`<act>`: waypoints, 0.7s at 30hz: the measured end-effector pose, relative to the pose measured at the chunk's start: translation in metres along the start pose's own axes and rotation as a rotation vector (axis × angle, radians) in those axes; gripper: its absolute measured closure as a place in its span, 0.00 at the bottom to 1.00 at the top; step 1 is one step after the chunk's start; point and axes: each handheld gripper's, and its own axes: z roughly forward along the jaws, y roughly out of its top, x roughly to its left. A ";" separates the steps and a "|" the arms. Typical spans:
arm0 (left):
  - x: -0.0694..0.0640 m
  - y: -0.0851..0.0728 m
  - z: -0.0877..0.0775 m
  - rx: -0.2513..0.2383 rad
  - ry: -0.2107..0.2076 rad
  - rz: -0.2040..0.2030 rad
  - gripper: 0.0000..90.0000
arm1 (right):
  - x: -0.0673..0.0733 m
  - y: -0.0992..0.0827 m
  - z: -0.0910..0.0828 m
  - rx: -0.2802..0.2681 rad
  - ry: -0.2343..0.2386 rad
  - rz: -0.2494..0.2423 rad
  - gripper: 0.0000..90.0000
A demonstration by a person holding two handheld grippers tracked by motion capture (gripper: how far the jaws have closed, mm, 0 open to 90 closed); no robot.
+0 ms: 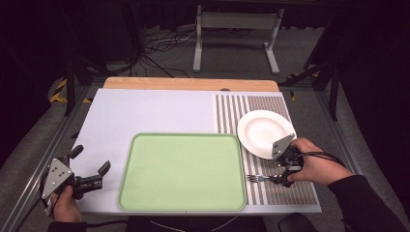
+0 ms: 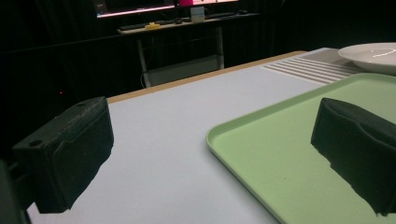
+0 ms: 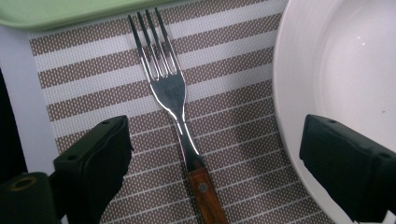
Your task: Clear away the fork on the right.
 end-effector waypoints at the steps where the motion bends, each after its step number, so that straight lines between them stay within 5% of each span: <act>1: 0.000 0.000 0.000 0.000 0.000 0.000 0.00 | 0.000 0.000 0.001 0.010 0.006 -0.003 0.11; 4: 0.000 0.000 0.000 0.000 0.000 0.000 0.00 | 0.002 -0.001 0.004 0.072 0.037 -0.004 0.12; 11: 0.000 0.000 0.000 0.000 -0.001 0.000 0.00 | 0.004 0.000 0.008 0.095 0.053 -0.019 0.15; 21: 0.000 0.000 0.001 0.004 -0.003 0.002 0.00 | 0.002 0.000 0.012 0.121 0.103 -0.098 0.38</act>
